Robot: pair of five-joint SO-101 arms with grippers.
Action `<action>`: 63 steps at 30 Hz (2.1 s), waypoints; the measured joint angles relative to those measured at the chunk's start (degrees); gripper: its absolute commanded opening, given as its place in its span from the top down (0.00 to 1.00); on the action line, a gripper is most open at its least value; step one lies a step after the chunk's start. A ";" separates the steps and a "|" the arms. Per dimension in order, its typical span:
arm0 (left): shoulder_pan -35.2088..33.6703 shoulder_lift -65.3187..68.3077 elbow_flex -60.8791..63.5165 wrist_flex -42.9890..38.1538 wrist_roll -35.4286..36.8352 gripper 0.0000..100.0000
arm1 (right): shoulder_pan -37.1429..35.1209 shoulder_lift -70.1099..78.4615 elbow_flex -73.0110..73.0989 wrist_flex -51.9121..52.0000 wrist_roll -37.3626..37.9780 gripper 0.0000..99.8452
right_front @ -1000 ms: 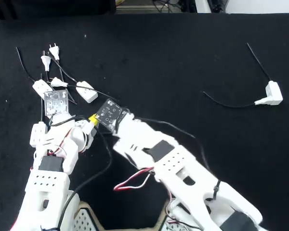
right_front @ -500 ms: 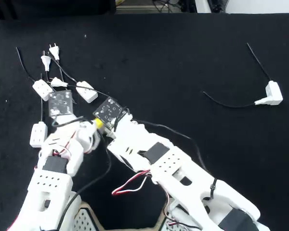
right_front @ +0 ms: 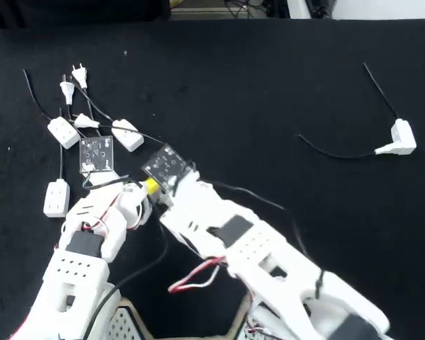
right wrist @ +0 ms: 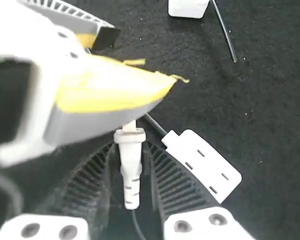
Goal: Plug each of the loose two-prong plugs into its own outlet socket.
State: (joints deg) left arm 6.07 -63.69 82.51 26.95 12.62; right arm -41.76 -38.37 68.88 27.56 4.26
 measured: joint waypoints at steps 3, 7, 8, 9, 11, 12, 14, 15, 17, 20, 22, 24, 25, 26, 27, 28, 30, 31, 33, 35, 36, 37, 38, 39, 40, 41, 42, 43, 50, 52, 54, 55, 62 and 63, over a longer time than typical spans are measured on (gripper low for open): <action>-0.18 0.00 0.00 0.00 -1.32 0.76 | 0.00 -6.15 3.08 0.00 0.00 0.99; -0.09 0.00 0.00 0.00 -2.64 0.76 | 0.00 -14.95 7.56 0.00 0.00 0.99; -0.09 0.00 0.00 0.00 -2.64 0.76 | 0.00 -16.97 8.62 0.00 0.00 0.99; -0.09 0.00 0.00 0.00 -2.64 0.76 | 0.00 -18.99 9.49 0.00 0.00 0.99; -0.18 0.00 0.00 0.00 -2.64 0.76 | -0.09 -22.33 11.08 0.00 0.00 0.99; -0.18 0.00 0.00 0.00 -2.73 0.76 | -0.09 -23.65 11.60 0.00 0.00 0.99; -0.09 0.00 0.00 0.00 -2.81 0.76 | -0.09 -25.67 12.48 0.00 0.00 0.99; 0.09 0.00 0.00 0.00 -2.99 0.76 | -0.18 -26.20 12.66 0.00 0.00 0.99; 0.18 0.00 0.00 0.00 -2.99 0.76 | -0.18 -26.37 12.66 0.00 0.00 0.99; 0.18 0.00 0.00 0.00 -3.08 0.76 | -0.18 -26.37 12.66 0.00 0.09 0.99; 0.18 0.00 0.00 0.00 -3.08 0.76 | -0.18 -26.37 12.66 0.00 0.09 0.99; 0.18 0.00 0.00 0.00 -3.08 0.76 | -0.18 -26.37 12.66 -0.62 0.09 0.99; 0.18 0.00 0.00 -0.09 -3.08 0.76 | -0.18 -26.37 12.66 -1.14 0.09 0.99; 0.18 -0.09 0.00 -0.26 -3.08 0.76 | -0.18 -26.37 12.66 -1.49 0.09 0.99; 0.18 -0.18 0.00 -0.44 -3.08 0.76 | -0.18 -26.37 12.66 -1.93 0.09 0.99; 0.18 -0.35 0.00 -0.44 -3.08 0.76 | -0.18 -26.37 12.66 -2.11 0.09 0.99; 0.18 -0.53 0.00 -0.53 -3.08 0.76 | -0.18 -26.37 12.66 -2.29 0.09 0.99; 0.18 -0.53 0.00 -0.53 -3.08 0.76 | -0.18 -26.37 12.66 -2.29 0.09 0.99; 0.18 -0.53 0.00 -0.53 -3.08 0.76 | -0.18 -26.37 12.66 -2.73 0.09 0.99; 0.09 -0.62 0.00 -0.53 -3.08 0.76 | -0.18 -26.37 12.75 -2.99 0.09 0.99; 0.09 -0.62 -0.09 -0.53 -3.08 0.76 | -0.18 -26.37 12.75 -2.99 0.09 0.99; 0.09 -0.62 -0.09 -0.53 -3.08 0.76 | -0.18 -26.37 12.75 -2.99 0.09 0.99; 0.09 -0.62 -0.09 -0.53 -3.08 0.76 | -0.18 -26.37 12.75 -2.99 0.09 0.99; 0.09 -0.62 -0.09 -0.53 -3.08 0.76 | -0.18 -26.37 12.75 -2.99 0.09 0.99; 0.09 -0.62 -0.09 -0.53 -3.08 0.76 | -0.18 -26.37 12.75 -2.99 0.09 0.99; 0.09 -0.62 -0.09 -0.53 -3.08 0.76 | -0.18 -26.37 12.75 -2.99 0.09 0.99; 0.09 -0.62 -0.09 -0.53 -3.08 0.76 | -0.18 -26.37 12.75 -3.25 -0.18 0.99; 0.09 -0.62 -0.09 -0.53 -3.08 0.76 | -0.18 -26.37 12.75 -3.52 -0.88 0.99; 0.18 -0.70 -0.09 -0.53 -3.08 0.76 | 1.41 -26.37 12.75 -3.69 -3.08 0.99; 0.18 -0.70 -0.09 -0.53 -3.08 0.76 | 1.41 -26.37 12.75 -3.69 -3.08 0.99; 0.18 -0.70 -0.09 -0.53 -3.08 0.76 | 1.41 -26.37 12.75 -3.69 -3.08 0.99; 0.18 -0.70 -0.09 -0.53 -3.08 0.76 | 1.41 -26.37 12.75 -3.60 -3.08 0.99; -2.55 0.00 0.00 0.00 -3.16 0.76 | 3.34 -26.46 12.66 0.70 1.49 0.99; -3.60 0.00 0.09 0.00 -3.16 0.76 | 4.04 -26.46 12.66 1.23 1.85 0.99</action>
State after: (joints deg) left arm 2.46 -63.69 82.59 26.95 9.45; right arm -37.71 -64.84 81.54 28.79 6.11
